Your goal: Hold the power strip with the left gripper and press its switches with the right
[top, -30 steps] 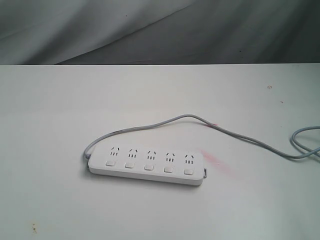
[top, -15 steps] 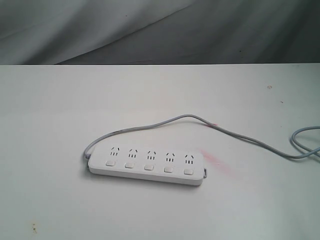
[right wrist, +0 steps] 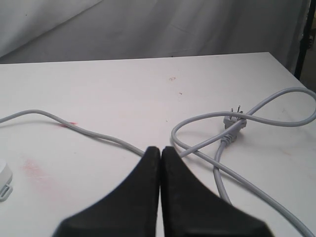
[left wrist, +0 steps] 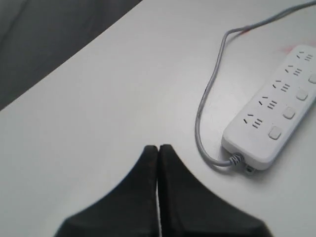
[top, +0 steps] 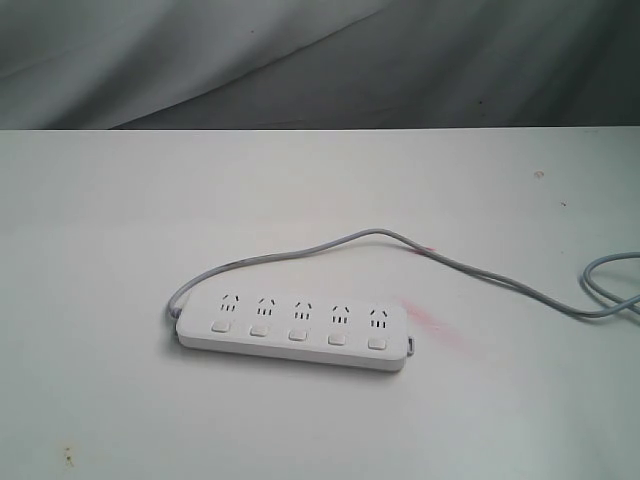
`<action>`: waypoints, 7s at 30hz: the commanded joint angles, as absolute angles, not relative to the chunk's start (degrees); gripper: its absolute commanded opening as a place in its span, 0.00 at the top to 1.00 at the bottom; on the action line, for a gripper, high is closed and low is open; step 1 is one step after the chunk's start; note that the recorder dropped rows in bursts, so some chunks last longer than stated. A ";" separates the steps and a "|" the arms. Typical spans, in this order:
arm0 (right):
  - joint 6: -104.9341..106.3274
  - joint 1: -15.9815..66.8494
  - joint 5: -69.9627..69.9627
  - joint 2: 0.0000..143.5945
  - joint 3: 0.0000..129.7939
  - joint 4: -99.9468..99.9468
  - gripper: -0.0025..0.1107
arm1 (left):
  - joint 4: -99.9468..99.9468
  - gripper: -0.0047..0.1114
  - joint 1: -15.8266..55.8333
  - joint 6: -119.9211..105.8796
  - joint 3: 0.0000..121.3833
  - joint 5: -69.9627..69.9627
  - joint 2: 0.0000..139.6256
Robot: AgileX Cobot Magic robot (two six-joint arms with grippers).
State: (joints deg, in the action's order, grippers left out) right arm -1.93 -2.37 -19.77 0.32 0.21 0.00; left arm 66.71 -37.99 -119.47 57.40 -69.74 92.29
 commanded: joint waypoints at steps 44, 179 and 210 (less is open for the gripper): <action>-2.17 -2.86 -19.31 0.00 0.00 0.00 0.98 | 42.99 0.06 -5.09 -119.94 74.64 -69.96 117.12; 28.53 -2.76 -40.88 72.73 78.55 -24.51 0.98 | 48.98 0.76 -4.04 -119.94 74.64 -67.12 126.01; 71.73 23.25 -52.65 114.31 89.31 -46.41 0.42 | 48.96 0.76 -4.04 -119.94 74.64 -67.23 126.01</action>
